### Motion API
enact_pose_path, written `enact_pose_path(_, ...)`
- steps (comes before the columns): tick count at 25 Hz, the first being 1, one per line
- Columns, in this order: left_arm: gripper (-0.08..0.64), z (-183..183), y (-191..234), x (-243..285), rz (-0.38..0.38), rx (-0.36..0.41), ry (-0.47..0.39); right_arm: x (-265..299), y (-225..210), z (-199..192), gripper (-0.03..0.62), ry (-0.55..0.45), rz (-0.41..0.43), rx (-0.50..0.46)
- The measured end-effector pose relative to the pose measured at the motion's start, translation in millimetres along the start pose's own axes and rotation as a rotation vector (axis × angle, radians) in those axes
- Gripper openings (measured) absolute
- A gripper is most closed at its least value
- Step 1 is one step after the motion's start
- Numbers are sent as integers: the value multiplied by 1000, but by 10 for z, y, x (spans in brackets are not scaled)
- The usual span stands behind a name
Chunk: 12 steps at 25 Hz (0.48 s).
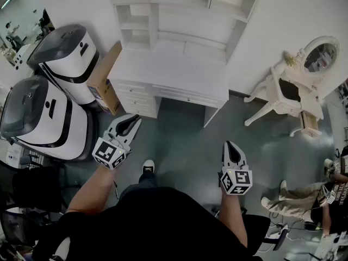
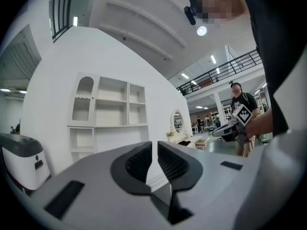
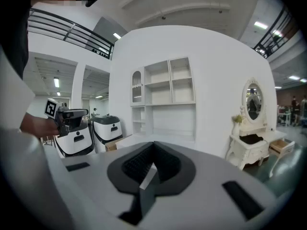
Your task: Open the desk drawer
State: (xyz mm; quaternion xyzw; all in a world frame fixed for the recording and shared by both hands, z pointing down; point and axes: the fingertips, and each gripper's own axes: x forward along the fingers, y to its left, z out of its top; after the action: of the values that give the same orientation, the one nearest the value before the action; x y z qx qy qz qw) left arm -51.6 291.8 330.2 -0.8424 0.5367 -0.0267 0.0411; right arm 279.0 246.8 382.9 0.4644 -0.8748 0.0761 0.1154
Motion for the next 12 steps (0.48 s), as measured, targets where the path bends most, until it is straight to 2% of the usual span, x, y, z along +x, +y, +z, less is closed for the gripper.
enact_pose_path(12,41,-301,530,271,-34,-30,47,656,73,99,2,25,8,34)
